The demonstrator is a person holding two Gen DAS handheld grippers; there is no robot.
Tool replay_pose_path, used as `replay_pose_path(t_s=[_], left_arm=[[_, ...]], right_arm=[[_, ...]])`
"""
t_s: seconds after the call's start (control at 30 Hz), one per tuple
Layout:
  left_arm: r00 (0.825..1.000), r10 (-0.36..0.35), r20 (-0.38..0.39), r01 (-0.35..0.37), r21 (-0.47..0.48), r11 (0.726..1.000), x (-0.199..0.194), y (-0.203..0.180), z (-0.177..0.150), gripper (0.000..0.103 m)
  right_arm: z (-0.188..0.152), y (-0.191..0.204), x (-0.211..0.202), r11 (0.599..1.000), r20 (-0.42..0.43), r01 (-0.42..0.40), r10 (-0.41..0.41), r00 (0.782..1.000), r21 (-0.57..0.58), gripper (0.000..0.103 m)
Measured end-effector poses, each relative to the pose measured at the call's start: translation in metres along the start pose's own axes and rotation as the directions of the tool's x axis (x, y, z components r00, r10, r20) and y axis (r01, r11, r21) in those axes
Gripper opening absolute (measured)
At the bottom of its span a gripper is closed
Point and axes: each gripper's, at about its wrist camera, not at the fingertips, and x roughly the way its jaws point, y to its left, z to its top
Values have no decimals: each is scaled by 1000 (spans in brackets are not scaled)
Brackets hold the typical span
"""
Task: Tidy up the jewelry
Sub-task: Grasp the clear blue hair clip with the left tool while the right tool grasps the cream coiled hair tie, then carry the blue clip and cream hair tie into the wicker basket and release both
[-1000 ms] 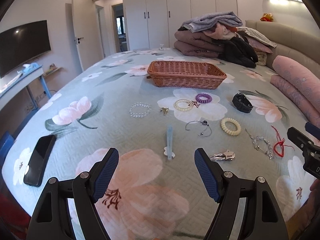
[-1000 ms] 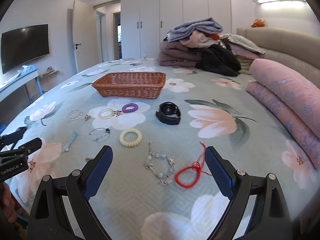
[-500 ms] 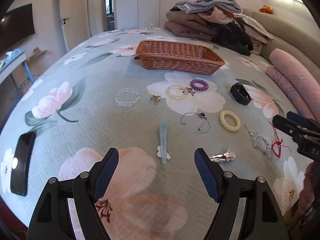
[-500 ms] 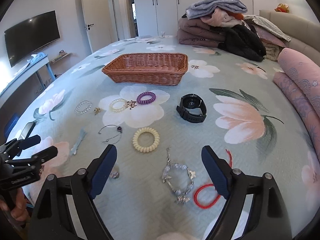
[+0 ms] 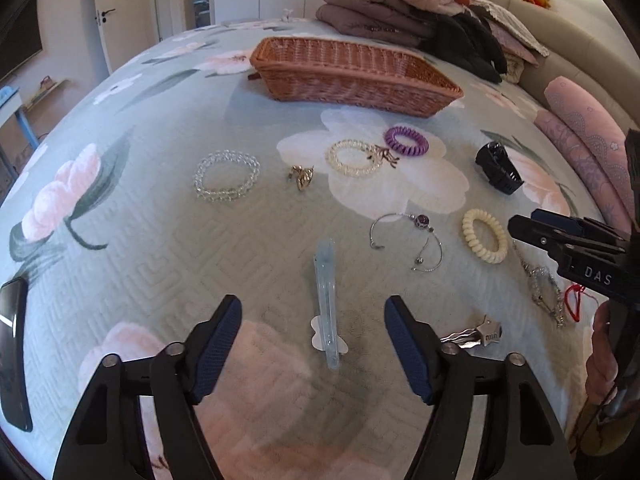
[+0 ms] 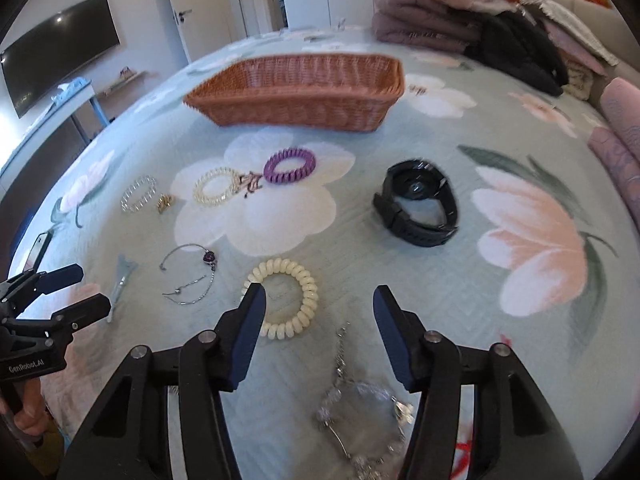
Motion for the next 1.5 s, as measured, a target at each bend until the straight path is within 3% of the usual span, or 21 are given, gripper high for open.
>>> replay_pose_path(t_s=[0.07, 0.3, 0.37, 0.53, 0.7, 0.87, 0.93, 1.5], left_arm=[[999, -16, -32, 16, 2, 1000, 9, -2, 1, 57], [999, -13, -49, 13, 6, 1000, 17, -8, 2, 37], [999, -5, -53, 6, 14, 1000, 19, -10, 4, 27], [998, -10, -55, 11, 16, 1000, 19, -13, 5, 15], [998, -18, -53, 19, 18, 1000, 18, -14, 4, 10], [998, -30, -50, 31, 14, 999, 18, -13, 4, 10], [998, -36, -48, 36, 12, 999, 18, -13, 3, 10], [999, -46, -22, 46, 23, 999, 0, -17, 9, 10]], right_arm=[[1, 1, 9, 1000, -18, -5, 5, 1000, -6, 56], [0, 1, 23, 1000, -47, -15, 14, 999, -14, 50], [1, 2, 24, 1000, -49, -13, 11, 999, -24, 48], [1, 8, 27, 999, -54, -6, 3, 999, -51, 45], [2, 15, 30, 996, -49, 15, -19, 999, -86, 32], [2, 16, 30, 995, -46, 23, -27, 999, -96, 23], [2, 15, 30, 995, -43, 25, -29, 999, -94, 15], [3, 17, 9, 995, -13, -2, 1, 1000, -97, 14]])
